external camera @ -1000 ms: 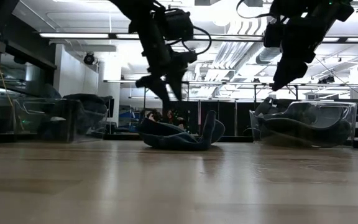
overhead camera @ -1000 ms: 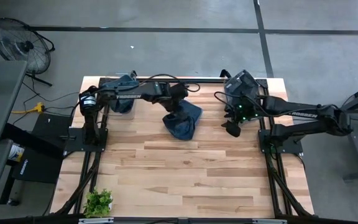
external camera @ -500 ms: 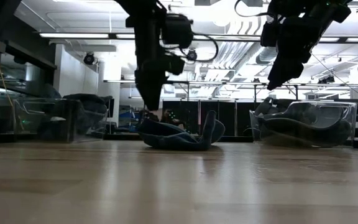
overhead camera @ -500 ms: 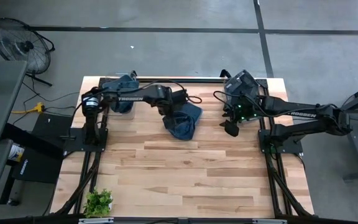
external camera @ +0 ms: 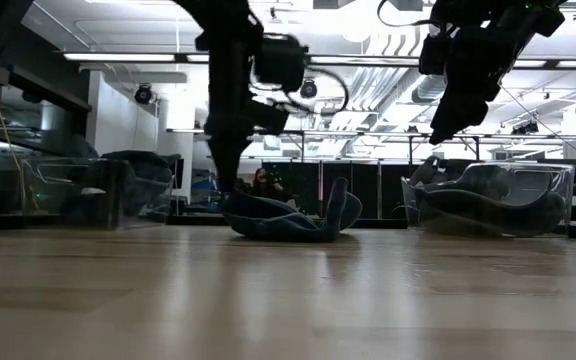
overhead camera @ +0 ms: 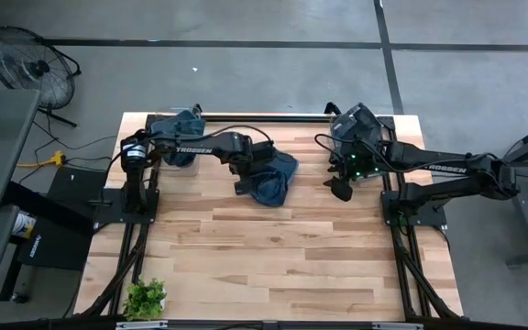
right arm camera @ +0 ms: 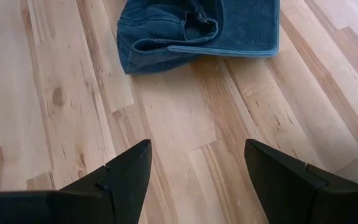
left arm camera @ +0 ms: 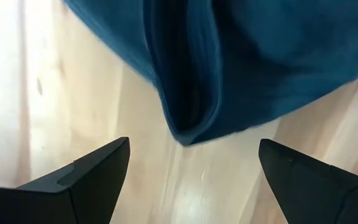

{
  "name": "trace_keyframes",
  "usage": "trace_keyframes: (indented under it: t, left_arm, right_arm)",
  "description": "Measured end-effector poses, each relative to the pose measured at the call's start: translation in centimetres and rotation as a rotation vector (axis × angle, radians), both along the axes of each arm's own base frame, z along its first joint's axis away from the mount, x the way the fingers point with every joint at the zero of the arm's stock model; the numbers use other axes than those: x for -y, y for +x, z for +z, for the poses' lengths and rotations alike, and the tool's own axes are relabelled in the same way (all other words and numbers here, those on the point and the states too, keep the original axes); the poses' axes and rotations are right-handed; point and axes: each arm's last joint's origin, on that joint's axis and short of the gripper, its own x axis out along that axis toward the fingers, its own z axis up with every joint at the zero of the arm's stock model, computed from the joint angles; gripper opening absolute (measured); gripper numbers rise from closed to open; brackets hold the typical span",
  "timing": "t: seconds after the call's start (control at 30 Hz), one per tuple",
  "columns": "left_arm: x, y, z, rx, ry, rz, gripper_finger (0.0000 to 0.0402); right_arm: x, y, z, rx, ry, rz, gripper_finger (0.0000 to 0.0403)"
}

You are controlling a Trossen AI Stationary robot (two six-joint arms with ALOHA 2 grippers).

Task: Pick & Place hat
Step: Put the blue cap into the left transparent bin

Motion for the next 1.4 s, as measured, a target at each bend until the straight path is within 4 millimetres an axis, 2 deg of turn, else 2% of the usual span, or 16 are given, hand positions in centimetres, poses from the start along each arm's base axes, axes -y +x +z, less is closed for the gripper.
trace_keyframes:
  t: [0.13, 0.3, 0.63, 0.87, 1.4]
  left_arm:
    - [0.1, -0.6, -1.9, -0.025, -0.008, 0.004, 0.0354]
    - [0.0, -0.1, -2.6, 0.045, 0.007, 0.021, 0.0354]
    - [-0.9, 1.0, -2.4, 0.197, 0.039, 0.056, 0.0353]
    - [-0.9, 1.0, -2.4, 0.197, 0.042, 0.057, 0.0353]
    - [-2.6, 0.5, -2.4, 0.187, 0.029, 0.062, 0.0353]
  right_arm:
    - [0.0, 0.0, 0.0, 0.001, -0.009, -0.001, 0.0252]
    - [0.0, 0.0, 0.0, -0.001, -0.023, 0.014, 0.0252]
    - [0.0, 0.0, 0.0, 0.0, -0.023, 0.019, 0.0252]
    - [0.0, 0.0, 0.0, 0.0, -0.03, 0.036, 0.0252]
    - [0.0, 0.0, 0.0, -0.002, -0.042, 0.05, 0.0252]
